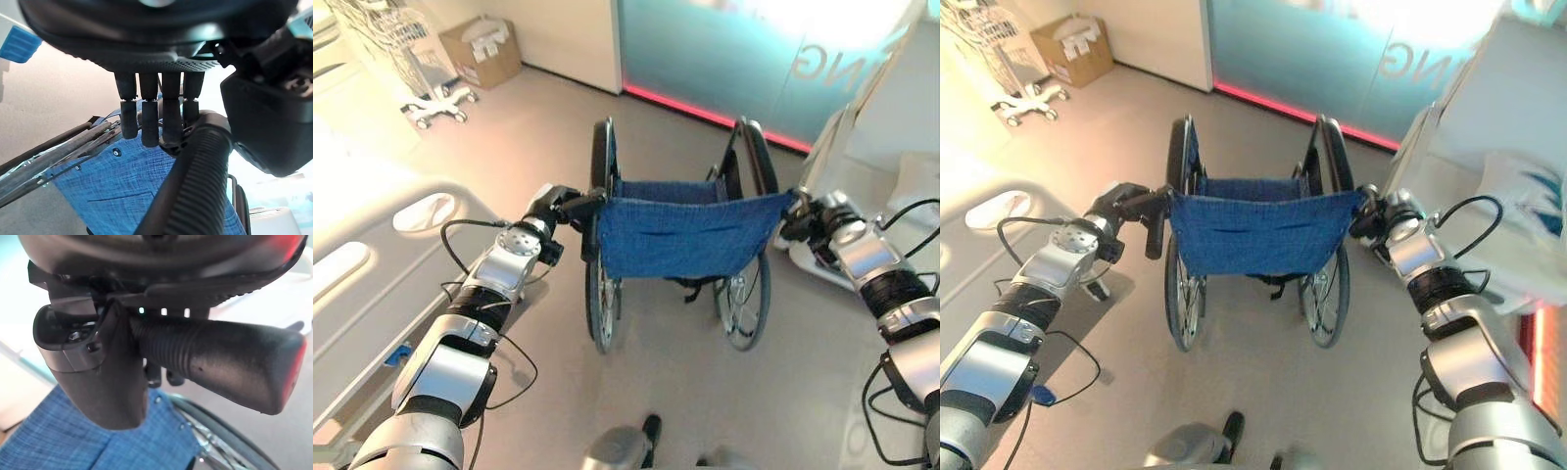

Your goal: Push the wheelchair next to the bed

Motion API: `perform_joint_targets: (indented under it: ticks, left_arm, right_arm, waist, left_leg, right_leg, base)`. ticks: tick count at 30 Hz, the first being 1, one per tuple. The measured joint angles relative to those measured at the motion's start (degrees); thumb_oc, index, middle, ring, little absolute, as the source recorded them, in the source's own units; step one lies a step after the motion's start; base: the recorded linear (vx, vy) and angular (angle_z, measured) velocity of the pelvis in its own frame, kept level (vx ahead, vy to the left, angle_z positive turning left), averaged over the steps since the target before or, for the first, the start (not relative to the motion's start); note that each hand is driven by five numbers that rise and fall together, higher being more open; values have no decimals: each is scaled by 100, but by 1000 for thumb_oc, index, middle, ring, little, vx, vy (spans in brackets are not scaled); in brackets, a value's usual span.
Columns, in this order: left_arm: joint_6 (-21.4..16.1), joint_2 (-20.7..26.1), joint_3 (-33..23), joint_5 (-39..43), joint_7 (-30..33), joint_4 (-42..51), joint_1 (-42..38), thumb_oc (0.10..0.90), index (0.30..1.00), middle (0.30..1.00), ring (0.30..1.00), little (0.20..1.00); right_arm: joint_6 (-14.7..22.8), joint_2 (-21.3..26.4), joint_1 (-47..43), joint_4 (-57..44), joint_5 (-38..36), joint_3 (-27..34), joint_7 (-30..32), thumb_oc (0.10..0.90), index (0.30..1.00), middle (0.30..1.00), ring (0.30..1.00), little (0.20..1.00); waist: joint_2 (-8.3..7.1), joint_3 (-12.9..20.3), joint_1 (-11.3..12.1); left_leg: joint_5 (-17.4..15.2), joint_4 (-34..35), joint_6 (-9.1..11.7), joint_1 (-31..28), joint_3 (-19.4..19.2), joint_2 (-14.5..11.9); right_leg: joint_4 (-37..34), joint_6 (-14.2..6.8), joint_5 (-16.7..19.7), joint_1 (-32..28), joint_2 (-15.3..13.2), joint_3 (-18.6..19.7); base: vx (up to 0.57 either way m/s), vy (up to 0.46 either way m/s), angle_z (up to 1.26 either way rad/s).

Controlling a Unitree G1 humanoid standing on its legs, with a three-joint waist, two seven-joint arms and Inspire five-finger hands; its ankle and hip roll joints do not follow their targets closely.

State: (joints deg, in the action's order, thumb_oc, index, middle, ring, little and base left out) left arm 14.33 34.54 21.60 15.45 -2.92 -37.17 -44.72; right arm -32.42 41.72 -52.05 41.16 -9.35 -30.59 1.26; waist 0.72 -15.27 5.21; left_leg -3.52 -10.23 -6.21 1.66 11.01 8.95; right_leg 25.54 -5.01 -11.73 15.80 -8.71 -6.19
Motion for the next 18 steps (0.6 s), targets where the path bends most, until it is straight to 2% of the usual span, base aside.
perform_joint_targets:
  ticks: [1,3,5,6,7,8,9,10,11,12,14,15,16,18]
  left_arm:
    - [-13,42,3,0,-30,53,-2,400,300,300,300,300]
    - [-38,44,-7,0,-32,114,8,400,300,300,300,300]
    - [-46,15,-19,1,-7,172,35,400,300,300,300,300]
    - [-45,-8,-72,8,1,240,62,400,300,300,300,300]
    - [-34,-18,-167,11,-2,341,118,400,300,300,300,300]
    - [-23,-61,-202,13,15,396,114,400,300,300,300,300]
    - [-4,-81,-203,11,39,413,118,400,300,300,300,300]
    - [1,-106,-212,11,86,466,94,400,300,300,300,300]
    - [4,-116,-218,11,97,487,85,400,300,300,300,300]
    - [24,-113,-225,11,102,522,87,400,300,300,300,300]
    - [31,-184,-238,14,106,564,121,400,300,300,300,300]
    - [31,-200,-238,18,103,581,139,400,300,300,300,300]
    - [37,-259,-240,23,96,612,156,400,300,300,300,300]
    - [38,-339,-239,20,91,629,160,400,300,300,300,300]
  right_arm:
    - [-17,10,45,-12,-49,2,1,400,300,300,300,300]
    - [-193,20,64,-85,-80,15,0,400,300,300,300,300]
    - [-256,80,59,-146,-71,63,-4,400,300,300,300,300]
    - [-262,179,47,-250,-73,62,-27,400,300,300,300,300]
    - [-328,304,12,-377,-60,65,-65,400,300,300,300,300]
    - [-343,356,-34,-395,-54,29,-90,400,300,300,300,300]
    - [-348,396,-63,-394,-55,-1,-92,400,300,300,300,300]
    - [-359,450,-119,-392,-54,-17,-112,400,300,300,300,300]
    - [-364,451,-146,-392,-54,-20,-140,400,300,300,300,300]
    - [-369,485,-193,-385,-21,-30,-202,400,300,300,300,300]
    - [-401,612,-284,-321,23,-125,-312,400,300,300,300,300]
    - [-418,619,-298,-322,31,-157,-344,400,300,300,300,300]
    - [-445,724,-303,-318,106,-161,-456,400,300,300,300,300]
    - [-523,826,-311,-316,249,-163,-772,400,300,300,300,300]
  waist:
    - [-142,-37,-182]
    - [-333,-37,-373]
    - [-376,-27,-412]
    - [-369,-24,-419]
    - [-427,22,-447]
    - [-407,18,-442]
    - [-386,11,-439]
    - [-312,-13,-419]
    - [-296,-20,-424]
    - [-255,-24,-403]
    - [-180,-31,-354]
    - [-179,-30,-349]
    - [-152,-31,-373]
    - [-201,-36,-376]
  left_leg:
    - [-38,-59,-24,51,-221,-21]
    - [-135,-327,-75,141,-55,76]
    - [-217,-381,30,159,93,62]
    - [-263,-375,107,183,144,4]
    - [-316,-409,242,243,171,-87]
    - [-356,-411,393,268,152,-233]
    - [-383,-430,454,282,36,-383]
    - [-450,-396,477,282,-467,-867]
    - [-465,-399,434,268,-684,-1090]
    - [-430,-431,452,231,-707,-1450]
    - [-169,-345,700,-10,-691,-1892]
    - [-109,-301,791,-80,-715,-1951]
    - [104,-186,1018,-157,-725,-2001]
    - [459,140,1171,-328,-833,-2067]
  right_leg:
    - [-669,-254,241,195,-152,252]
    - [-1301,-541,540,289,-277,717]
    - [-1040,-521,665,310,-251,700]
    - [-1026,-509,674,135,-188,680]
    - [-1064,-457,689,-206,-157,488]
    - [-1268,-212,1098,-486,-142,233]
    - [-1333,-127,1237,-582,-154,29]
    - [-1349,-2,1210,-664,-61,-344]
    - [-1320,82,1149,-686,-7,-485]
    - [-1269,224,1007,-708,97,-696]
    - [-1062,371,692,-761,200,-897]
    - [-1018,376,645,-769,205,-916]
    - [-981,384,555,-850,227,-1036]
    - [-1004,398,512,-962,255,-1047]
  base:
    - [360,-390,138]
    - [326,-418,107]
    - [364,-391,70]
    - [360,-435,61]
    - [400,-500,76]
    - [284,-381,68]
    - [211,-269,71]
    - [140,-186,63]
    - [218,-269,73]
    - [255,-245,66]
    - [320,-272,49]
    - [259,-231,41]
    - [201,-184,48]
    - [278,-236,51]
